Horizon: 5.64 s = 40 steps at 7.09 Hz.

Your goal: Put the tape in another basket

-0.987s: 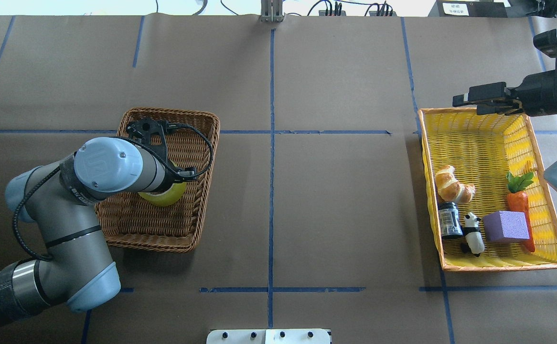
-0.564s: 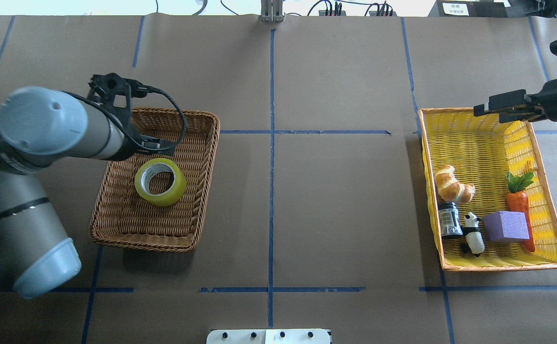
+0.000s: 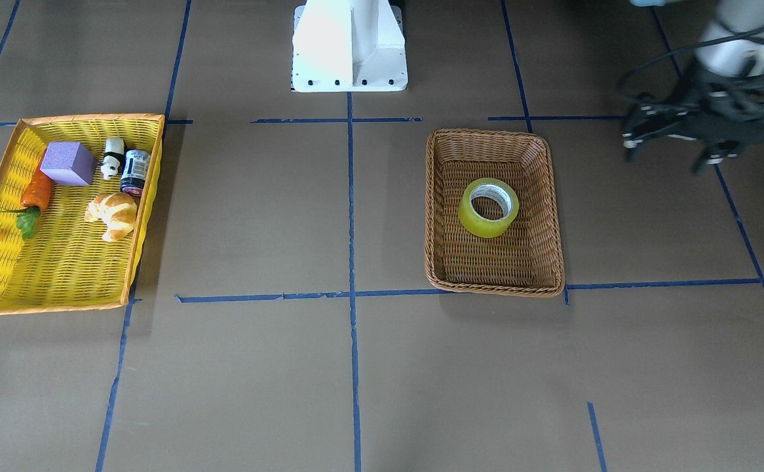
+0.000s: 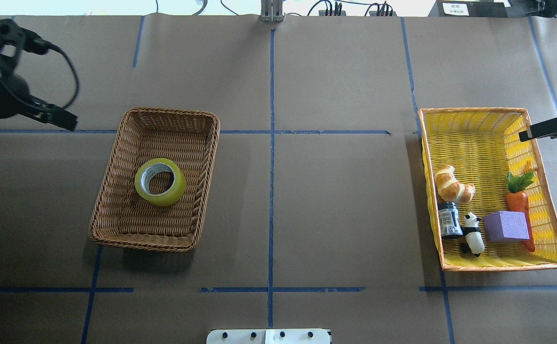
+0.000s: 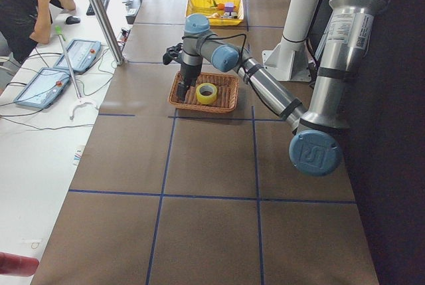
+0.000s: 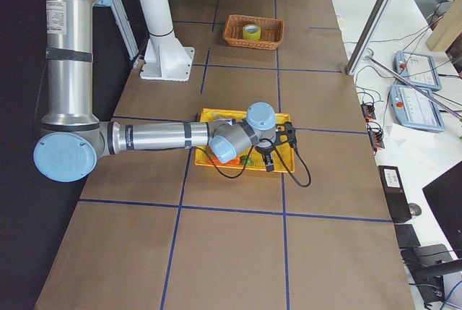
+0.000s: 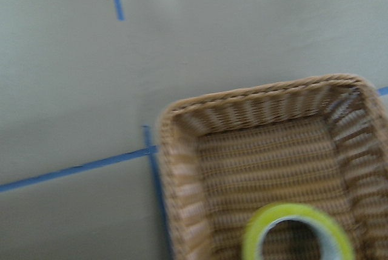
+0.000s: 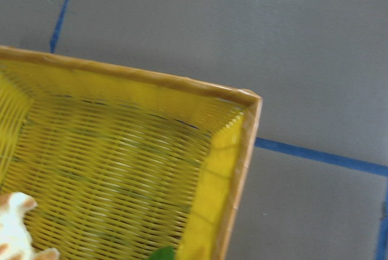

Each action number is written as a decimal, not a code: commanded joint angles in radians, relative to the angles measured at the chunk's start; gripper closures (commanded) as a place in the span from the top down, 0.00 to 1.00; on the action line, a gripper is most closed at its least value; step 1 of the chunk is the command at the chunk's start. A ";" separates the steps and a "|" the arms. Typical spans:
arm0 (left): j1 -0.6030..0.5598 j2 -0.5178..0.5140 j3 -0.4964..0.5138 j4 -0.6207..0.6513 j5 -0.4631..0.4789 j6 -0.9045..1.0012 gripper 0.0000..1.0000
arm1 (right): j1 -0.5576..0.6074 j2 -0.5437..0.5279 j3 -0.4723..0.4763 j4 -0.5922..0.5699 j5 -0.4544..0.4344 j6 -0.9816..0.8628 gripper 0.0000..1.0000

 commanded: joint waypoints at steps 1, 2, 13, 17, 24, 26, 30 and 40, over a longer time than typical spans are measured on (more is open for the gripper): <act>-0.241 0.037 0.139 0.042 -0.136 0.337 1.00 | 0.163 -0.003 0.154 -0.404 0.002 -0.324 1.00; -0.314 0.040 0.229 0.071 -0.138 0.454 1.00 | 0.194 -0.024 0.231 -0.550 -0.008 -0.406 1.00; -0.457 0.105 0.531 0.012 -0.161 0.384 1.00 | 0.138 -0.109 0.283 -0.639 -0.057 -0.398 1.00; -0.459 0.111 0.472 0.020 -0.155 0.548 1.00 | 0.136 -0.117 0.238 -0.627 0.015 -0.399 1.00; -0.459 0.138 0.474 0.019 -0.163 0.472 1.00 | 0.136 -0.107 0.223 -0.623 0.006 -0.390 1.00; -0.457 0.137 0.488 0.011 -0.154 0.479 1.00 | 0.135 -0.107 0.224 -0.623 0.005 -0.389 1.00; -0.457 0.140 0.497 0.007 -0.155 0.484 1.00 | 0.136 -0.114 0.224 -0.623 0.005 -0.390 1.00; -0.459 0.213 0.383 0.022 -0.155 0.481 1.00 | 0.165 -0.092 0.188 -0.623 -0.005 -0.390 1.00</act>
